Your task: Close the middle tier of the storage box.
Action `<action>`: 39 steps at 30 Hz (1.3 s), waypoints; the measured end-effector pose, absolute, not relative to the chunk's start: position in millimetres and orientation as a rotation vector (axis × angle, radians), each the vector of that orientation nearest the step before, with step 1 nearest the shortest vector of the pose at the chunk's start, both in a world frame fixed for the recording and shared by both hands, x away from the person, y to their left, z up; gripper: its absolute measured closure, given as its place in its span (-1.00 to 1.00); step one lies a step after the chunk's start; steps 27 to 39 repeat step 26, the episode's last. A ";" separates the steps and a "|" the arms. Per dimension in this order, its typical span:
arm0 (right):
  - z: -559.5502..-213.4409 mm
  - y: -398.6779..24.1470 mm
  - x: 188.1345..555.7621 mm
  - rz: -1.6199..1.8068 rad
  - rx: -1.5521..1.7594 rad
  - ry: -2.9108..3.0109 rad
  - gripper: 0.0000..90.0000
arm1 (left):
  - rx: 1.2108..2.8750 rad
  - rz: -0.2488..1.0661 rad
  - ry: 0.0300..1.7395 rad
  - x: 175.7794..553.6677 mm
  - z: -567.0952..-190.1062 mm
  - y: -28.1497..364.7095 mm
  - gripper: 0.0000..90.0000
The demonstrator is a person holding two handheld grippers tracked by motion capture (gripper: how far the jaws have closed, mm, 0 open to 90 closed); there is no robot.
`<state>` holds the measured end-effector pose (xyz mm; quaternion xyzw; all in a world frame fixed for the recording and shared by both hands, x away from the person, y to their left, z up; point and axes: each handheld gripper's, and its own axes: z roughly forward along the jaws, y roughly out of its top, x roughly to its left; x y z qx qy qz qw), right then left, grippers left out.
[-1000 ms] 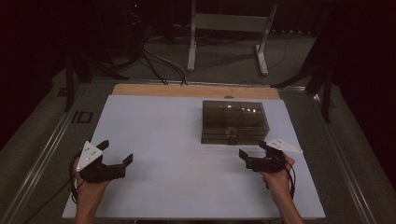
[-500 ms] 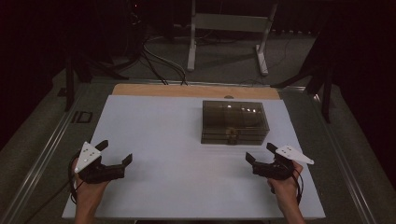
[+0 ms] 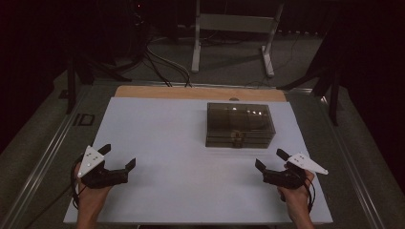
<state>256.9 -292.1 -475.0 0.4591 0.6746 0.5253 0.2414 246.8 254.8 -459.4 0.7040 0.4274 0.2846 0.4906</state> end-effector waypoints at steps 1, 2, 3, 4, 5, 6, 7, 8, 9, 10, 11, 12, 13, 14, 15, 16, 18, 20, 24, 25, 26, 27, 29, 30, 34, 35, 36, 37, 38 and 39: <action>-475.2 -292.4 256.8 1.439 1.257 1.843 -0.97 | 1.709 0.692 1.037 246.6 -459.7 254.6 -0.98; -475.4 -292.5 256.7 1.440 1.257 1.841 -0.97 | 1.712 0.693 1.036 246.5 -460.1 254.5 -0.98; -475.6 -292.7 256.6 1.441 1.255 1.841 -0.97 | 1.711 0.691 1.036 246.3 -460.6 254.2 -0.98; -475.8 -292.6 256.6 1.441 1.253 1.840 -0.97 | 1.710 0.691 1.037 246.2 -461.1 253.9 -0.98; -476.1 -292.6 256.7 1.443 1.249 1.839 -0.97 | 1.712 0.693 1.036 246.1 -461.5 253.6 -0.98; -476.5 -292.4 256.8 1.445 1.247 1.840 -0.97 | 1.713 0.694 1.035 245.9 -461.7 253.4 -0.98; -477.0 -292.0 257.0 1.447 1.243 1.841 -0.97 | 1.713 0.693 1.034 245.6 -461.9 253.3 -0.98; -477.3 -291.7 257.1 1.448 1.240 1.841 -0.97 | 1.710 0.694 1.035 245.2 -462.4 253.0 -0.98; -477.6 -291.4 257.2 1.450 1.236 1.842 -0.97 | 1.709 0.692 1.035 244.8 -463.1 252.8 -0.98; -477.7 -291.0 257.1 1.454 1.231 1.843 -0.97 | 1.713 0.691 1.035 244.5 -463.7 252.6 -0.98; -477.7 -290.7 257.2 1.456 1.225 1.844 -0.97 | 1.716 0.690 1.037 244.2 -464.5 252.3 -0.98; -477.7 -290.4 257.1 1.454 1.219 1.844 -0.97 | 1.717 0.690 1.038 244.3 -465.4 251.8 -0.98; -477.7 -290.2 256.8 1.456 1.215 1.843 -0.97 | 1.720 0.688 1.037 244.5 -466.0 251.2 -0.98; -477.7 -290.1 256.4 1.458 1.211 1.843 -0.97 | 1.723 0.688 1.037 244.8 -466.5 250.1 -0.98; -477.7 -290.0 256.1 1.456 1.209 1.842 -0.97 | 1.728 0.687 1.035 245.1 -466.9 249.0 -0.98; -477.7 -290.1 255.9 1.454 1.203 1.840 -0.97 | 1.731 0.685 1.031 245.4 -467.3 248.1 -0.98; -477.6 -291.3 255.4 1.451 1.200 1.838 -0.97 | 1.741 0.682 1.027 246.4 -468.6 245.4 -0.98; -478.0 -292.7 255.4 1.449 1.202 1.836 -0.97 | 1.749 0.677 1.025 247.1 -469.8 243.5 -0.98; -477.7 -294.7 254.5 1.450 1.207 1.830 -0.97 | 1.751 0.677 1.035 246.8 -471.5 243.8 -0.98; -477.9 -295.1 254.2 1.452 1.210 1.827 -0.97 | 1.748 0.678 1.039 246.6 -471.5 244.3 -0.98; -478.3 -295.5 254.2 1.452 1.211 1.827 -0.97 | 1.744 0.680 1.040 246.5 -471.3 245.0 -0.98; -478.3 -295.5 254.2 1.452 1.211 1.827 -0.97 | 1.744 0.680 1.040 246.5 -471.3 245.0 -0.98; -478.3 -295.5 254.2 1.452 1.211 1.827 -0.97 | 1.744 0.680 1.040 246.5 -471.3 245.0 -0.98; -478.3 -295.5 254.2 1.452 1.211 1.827 -0.97 | 1.744 0.680 1.040 246.5 -471.3 245.0 -0.98; -478.3 -295.5 254.2 1.452 1.211 1.827 -0.97 | 1.744 0.680 1.040 246.5 -471.3 245.0 -0.98; -478.3 -295.5 254.2 1.452 1.211 1.827 -0.97 | 1.744 0.680 1.040 246.5 -471.3 245.0 -0.98; -478.3 -295.5 254.2 1.452 1.211 1.827 -0.97 | 1.744 0.680 1.040 246.5 -471.3 245.0 -0.98; -478.3 -295.5 254.2 1.452 1.211 1.827 -0.97 | 1.744 0.680 1.040 246.5 -471.3 245.0 -0.98; -478.3 -295.5 254.2 1.452 1.211 1.827 -0.97 | 1.744 0.680 1.040 246.5 -471.3 245.0 -0.98; -478.3 -295.5 254.2 1.452 1.211 1.827 -0.97 | 1.744 0.680 1.040 246.5 -471.3 245.0 -0.98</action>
